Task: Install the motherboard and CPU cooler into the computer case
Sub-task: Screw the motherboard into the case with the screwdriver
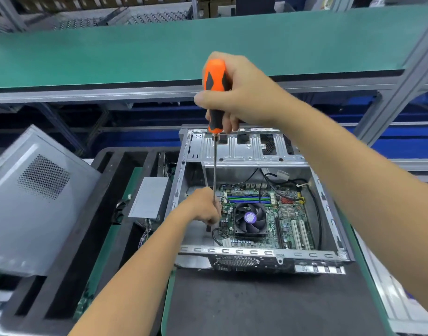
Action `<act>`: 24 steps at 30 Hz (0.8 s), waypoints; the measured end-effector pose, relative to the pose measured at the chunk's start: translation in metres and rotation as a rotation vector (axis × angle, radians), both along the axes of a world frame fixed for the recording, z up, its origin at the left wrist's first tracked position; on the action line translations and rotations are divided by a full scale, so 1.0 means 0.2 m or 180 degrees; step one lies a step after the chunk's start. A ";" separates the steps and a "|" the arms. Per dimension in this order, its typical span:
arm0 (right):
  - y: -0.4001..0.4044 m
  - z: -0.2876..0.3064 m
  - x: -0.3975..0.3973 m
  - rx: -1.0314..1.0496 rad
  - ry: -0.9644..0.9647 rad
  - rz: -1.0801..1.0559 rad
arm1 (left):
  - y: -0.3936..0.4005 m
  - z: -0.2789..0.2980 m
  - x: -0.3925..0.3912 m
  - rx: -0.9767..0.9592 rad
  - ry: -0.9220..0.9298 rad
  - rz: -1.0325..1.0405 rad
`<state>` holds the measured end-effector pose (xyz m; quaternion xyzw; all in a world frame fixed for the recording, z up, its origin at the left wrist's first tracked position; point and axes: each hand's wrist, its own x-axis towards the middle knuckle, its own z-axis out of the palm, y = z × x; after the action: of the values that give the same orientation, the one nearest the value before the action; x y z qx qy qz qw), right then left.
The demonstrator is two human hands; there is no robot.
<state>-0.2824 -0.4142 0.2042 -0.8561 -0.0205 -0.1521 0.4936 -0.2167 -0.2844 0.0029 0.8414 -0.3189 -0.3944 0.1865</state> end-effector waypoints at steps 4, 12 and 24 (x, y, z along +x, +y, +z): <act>0.00 -0.02 0.00 -0.0065 0.0279 0.0272 | 0.02 -0.02 -0.08 0.0191 0.0254 -0.0202; 0.02 -0.13 0.01 -0.0025 0.0533 0.0501 | 0.02 -0.08 -0.13 0.0231 0.0154 -0.0458; 0.02 -0.15 -0.04 0.0083 0.0490 0.0371 | 0.05 -0.10 -0.12 0.0308 0.0056 -0.0887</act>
<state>-0.2895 -0.4099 0.1751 -0.8561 -0.0303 -0.0572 0.5128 -0.2399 -0.2747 -0.0166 0.7935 -0.4116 -0.4387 0.0920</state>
